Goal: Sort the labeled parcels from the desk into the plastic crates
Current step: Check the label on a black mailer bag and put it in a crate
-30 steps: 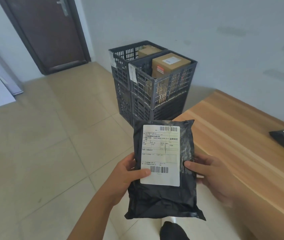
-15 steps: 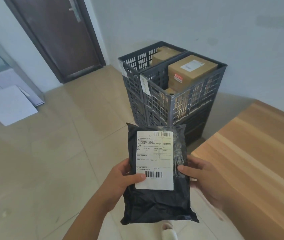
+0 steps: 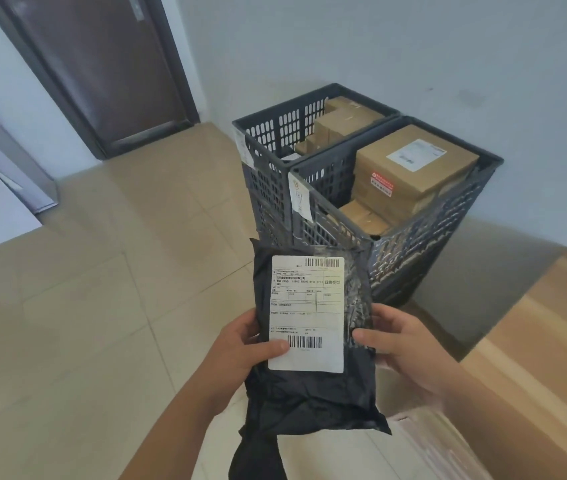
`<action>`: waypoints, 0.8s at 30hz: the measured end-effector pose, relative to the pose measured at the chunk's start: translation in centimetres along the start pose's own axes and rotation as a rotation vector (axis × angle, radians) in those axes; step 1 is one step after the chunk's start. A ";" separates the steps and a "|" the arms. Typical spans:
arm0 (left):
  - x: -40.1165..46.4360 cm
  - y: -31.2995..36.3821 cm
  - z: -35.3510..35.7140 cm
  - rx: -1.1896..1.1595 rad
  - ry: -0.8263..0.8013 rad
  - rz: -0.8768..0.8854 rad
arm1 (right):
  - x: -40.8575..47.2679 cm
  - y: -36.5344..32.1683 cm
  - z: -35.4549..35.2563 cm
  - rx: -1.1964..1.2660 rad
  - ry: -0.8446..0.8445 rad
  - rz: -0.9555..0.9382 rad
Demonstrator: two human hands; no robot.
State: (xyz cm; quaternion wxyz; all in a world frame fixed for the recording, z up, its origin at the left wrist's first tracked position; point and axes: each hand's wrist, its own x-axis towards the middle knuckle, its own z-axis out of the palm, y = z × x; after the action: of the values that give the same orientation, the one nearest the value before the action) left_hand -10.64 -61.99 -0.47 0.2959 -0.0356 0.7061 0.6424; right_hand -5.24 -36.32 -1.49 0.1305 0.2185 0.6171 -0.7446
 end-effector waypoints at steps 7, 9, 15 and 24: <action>12.3 6.5 -6.4 -0.031 -0.100 -0.016 | 10.6 -6.8 4.4 0.089 0.154 -0.005; 15.6 8.4 -7.9 -0.014 -0.137 -0.028 | 13.2 -8.5 5.2 0.106 0.204 -0.008; 24.4 12.8 -8.2 0.061 -0.269 -0.089 | 17.4 -12.0 4.9 0.117 0.304 -0.016; 36.5 18.3 -2.9 0.226 -0.412 -0.111 | 24.8 -15.1 -1.2 0.202 0.468 0.017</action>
State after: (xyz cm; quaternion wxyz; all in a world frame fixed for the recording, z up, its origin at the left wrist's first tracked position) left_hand -49.59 -49.52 -1.21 0.4708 0.0906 0.6951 0.5358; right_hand -33.65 -30.22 -0.72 -0.0323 0.4022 0.5509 -0.7305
